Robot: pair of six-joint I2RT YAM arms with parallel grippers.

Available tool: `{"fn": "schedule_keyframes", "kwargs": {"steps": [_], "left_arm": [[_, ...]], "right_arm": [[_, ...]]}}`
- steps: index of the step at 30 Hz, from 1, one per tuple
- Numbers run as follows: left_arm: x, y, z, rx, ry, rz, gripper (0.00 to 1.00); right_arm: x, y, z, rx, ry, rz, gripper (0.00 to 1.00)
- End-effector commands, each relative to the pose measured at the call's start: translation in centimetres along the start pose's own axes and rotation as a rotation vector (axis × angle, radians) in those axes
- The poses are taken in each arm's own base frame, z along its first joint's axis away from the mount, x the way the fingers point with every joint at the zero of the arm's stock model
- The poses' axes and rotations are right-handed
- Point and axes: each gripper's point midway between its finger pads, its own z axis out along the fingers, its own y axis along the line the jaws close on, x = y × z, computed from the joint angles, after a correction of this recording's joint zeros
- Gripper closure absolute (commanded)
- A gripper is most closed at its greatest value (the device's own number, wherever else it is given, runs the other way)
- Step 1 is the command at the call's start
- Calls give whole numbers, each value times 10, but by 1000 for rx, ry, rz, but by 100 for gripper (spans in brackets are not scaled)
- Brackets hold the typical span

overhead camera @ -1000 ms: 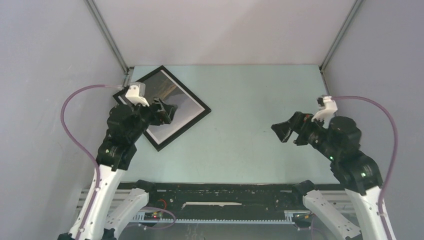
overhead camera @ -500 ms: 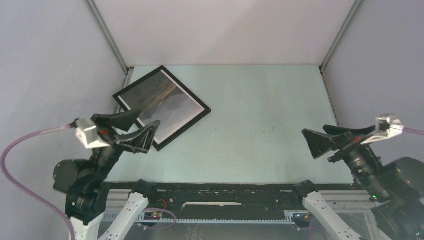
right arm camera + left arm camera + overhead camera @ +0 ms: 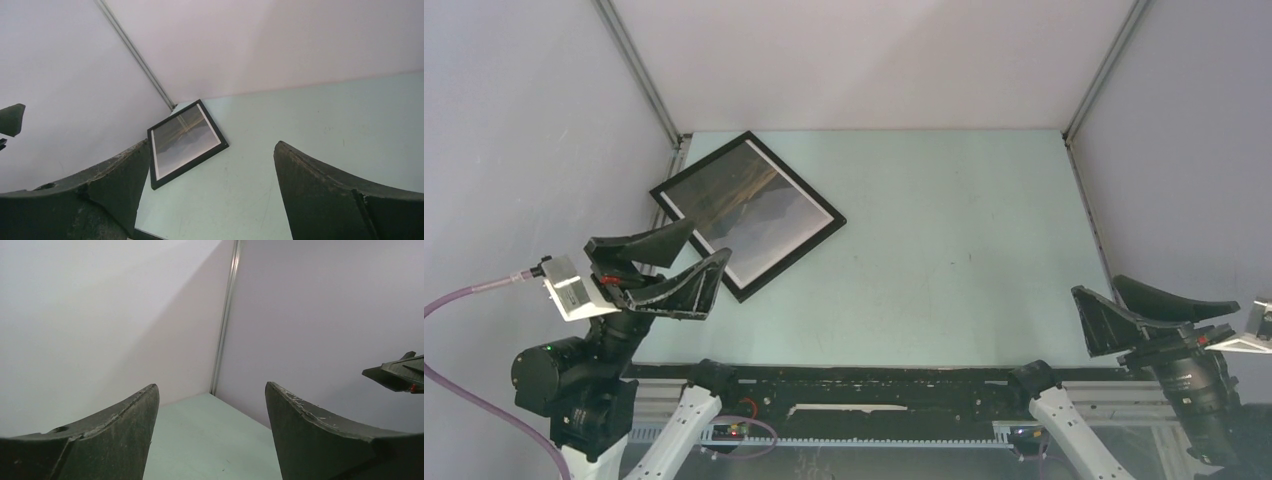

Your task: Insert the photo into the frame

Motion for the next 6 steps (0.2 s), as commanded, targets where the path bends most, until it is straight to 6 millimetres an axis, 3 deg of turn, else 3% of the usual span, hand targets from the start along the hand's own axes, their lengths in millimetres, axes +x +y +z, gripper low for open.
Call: {"fn": "schedule_keyframes", "kwargs": {"steps": [1,6], "left_arm": [[-10,-5,5,20,-28,-25,15],[-11,-4,6,17,-31,-37,15]], "right_arm": [[4,-8,8,38,15,11,0],[16,-9,15,33,63,6,0]]}}
